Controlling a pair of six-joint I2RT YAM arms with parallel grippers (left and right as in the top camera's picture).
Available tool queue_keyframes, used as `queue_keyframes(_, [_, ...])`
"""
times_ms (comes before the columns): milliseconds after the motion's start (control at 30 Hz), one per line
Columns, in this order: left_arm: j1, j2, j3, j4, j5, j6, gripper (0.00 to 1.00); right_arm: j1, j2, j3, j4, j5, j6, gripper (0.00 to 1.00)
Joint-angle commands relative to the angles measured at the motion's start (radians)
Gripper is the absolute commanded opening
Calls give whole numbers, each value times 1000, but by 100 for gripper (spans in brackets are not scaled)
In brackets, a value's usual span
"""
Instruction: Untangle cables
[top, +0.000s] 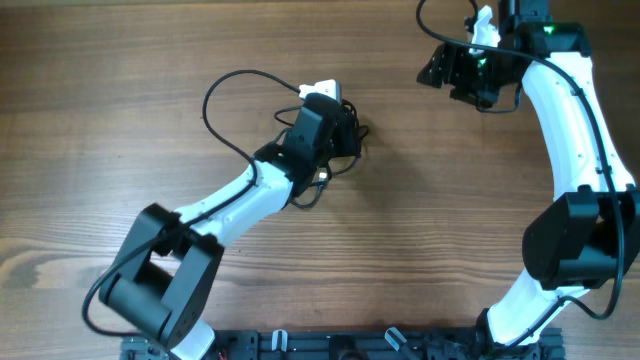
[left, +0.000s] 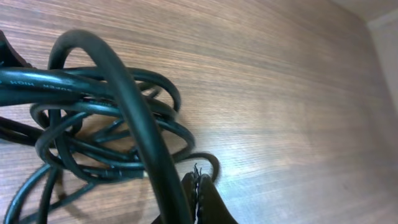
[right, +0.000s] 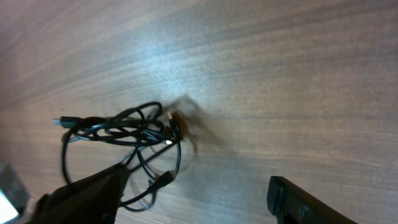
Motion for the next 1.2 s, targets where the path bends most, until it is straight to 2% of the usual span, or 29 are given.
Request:
queue_keyframes(0, [-1, -112, 8, -48, 103, -3, 4, 19, -5, -13, -11, -24, -25, 77])
queue_keyframes(200, [76, -349, 8, -253, 320, -3, 4, 93, -6, -13, -14, -34, -51, 77])
queue_keyframes(333, [192, -433, 8, -348, 560, -3, 4, 125, -6, -11, -2, -200, -146, 77])
queue_keyframes(467, [292, -426, 8, -343, 798, -50, 4, 145, -6, -9, 3, -380, -231, 75])
queue_keyframes(567, [332, -425, 8, -272, 924, -115, 4, 164, -6, -9, 8, -399, -267, 75])
queue_keyframes(700, [373, -425, 8, -110, 1077, -266, 4, 205, -8, -9, 9, -400, -283, 75])
queue_keyframes(867, [386, -425, 8, -61, 1089, -374, 4, 252, -8, -9, 21, -401, -283, 75])
queue_keyframes(933, [386, -425, 8, -32, 1092, -433, 4, 266, -8, -9, 26, -431, -327, 75])
queue_keyframes(1167, [386, -425, 8, 272, 1103, -765, 4, 318, -7, -9, 43, -448, -389, 65])
